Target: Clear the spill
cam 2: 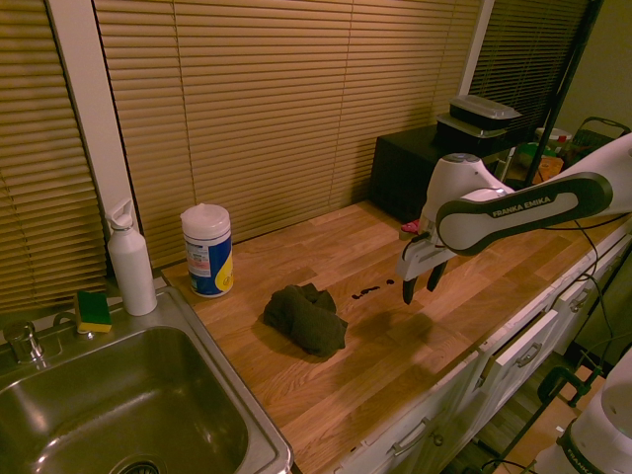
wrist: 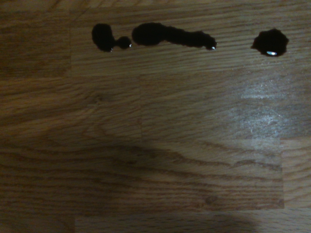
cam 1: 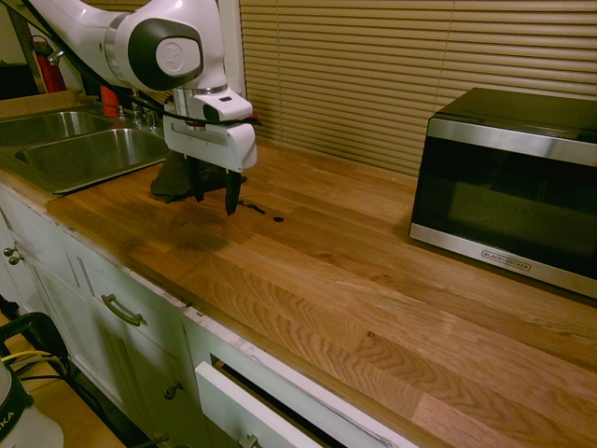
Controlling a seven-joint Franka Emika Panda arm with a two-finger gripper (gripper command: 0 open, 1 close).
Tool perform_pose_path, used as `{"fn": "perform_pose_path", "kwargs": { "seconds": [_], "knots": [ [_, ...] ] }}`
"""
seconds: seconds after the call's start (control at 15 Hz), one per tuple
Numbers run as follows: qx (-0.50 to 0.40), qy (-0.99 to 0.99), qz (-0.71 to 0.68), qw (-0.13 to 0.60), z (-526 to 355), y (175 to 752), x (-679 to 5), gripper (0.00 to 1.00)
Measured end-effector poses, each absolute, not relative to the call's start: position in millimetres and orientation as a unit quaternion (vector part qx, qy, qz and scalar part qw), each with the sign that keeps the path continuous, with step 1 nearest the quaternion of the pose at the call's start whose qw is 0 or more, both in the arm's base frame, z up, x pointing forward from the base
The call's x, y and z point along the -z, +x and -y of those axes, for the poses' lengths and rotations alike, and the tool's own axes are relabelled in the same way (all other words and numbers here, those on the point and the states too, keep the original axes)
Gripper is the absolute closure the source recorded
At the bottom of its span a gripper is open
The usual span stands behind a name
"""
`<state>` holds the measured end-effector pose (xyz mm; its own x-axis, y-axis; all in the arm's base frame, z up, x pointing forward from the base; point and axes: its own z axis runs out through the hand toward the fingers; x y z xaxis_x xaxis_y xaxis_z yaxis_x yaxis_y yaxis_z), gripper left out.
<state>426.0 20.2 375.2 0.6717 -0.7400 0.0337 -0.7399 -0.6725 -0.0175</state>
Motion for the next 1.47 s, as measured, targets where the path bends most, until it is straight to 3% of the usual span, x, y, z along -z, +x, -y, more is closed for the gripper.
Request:
{"fn": "perform_pose_path", "kwargs": {
  "seconds": [0.53,1.07,1.47],
  "knots": [
    [0.048,-0.921,-0.386,0.023,-47.6,434.9,-402.1,0.0],
    [0.08,-0.929,-0.358,0.059,-167.2,467.2,-450.2,0.0],
    [0.066,-0.937,-0.334,0.076,-248.0,499.1,-433.1,0.0]
  ]
}}
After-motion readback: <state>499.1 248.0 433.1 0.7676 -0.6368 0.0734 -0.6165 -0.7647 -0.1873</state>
